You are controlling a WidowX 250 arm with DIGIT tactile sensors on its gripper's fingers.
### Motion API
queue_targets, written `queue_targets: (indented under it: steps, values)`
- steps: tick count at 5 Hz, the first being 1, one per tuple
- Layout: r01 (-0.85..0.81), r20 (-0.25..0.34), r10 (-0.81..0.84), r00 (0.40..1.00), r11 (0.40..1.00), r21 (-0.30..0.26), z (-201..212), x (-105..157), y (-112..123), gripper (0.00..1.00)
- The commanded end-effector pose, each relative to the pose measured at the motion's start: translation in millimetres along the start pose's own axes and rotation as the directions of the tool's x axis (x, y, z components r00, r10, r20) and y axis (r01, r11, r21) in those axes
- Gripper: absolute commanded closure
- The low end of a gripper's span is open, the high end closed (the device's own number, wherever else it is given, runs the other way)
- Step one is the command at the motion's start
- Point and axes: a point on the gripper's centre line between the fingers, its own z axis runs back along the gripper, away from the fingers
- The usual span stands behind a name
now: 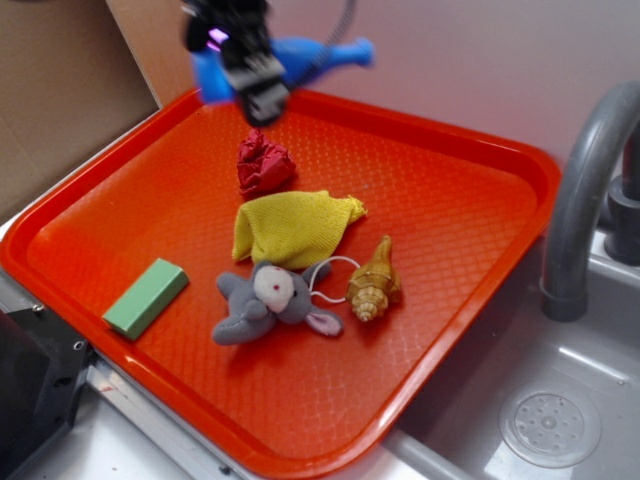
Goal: Grab the blue bottle.
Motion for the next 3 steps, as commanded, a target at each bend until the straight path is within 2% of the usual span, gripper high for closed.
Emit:
queue_targets:
  steps: [1,2,3]
  values:
    - [-0.277,0.048,0.276,0.96,0.961,0.01,66,-17,6,1.0]
    - [-0.35,0.134,0.344,0.929,0.936,0.021,79,-29,22,1.0]
    - [-0.337,0.102,0.34,0.935,0.941,-0.039,79,-32,35,0.56]
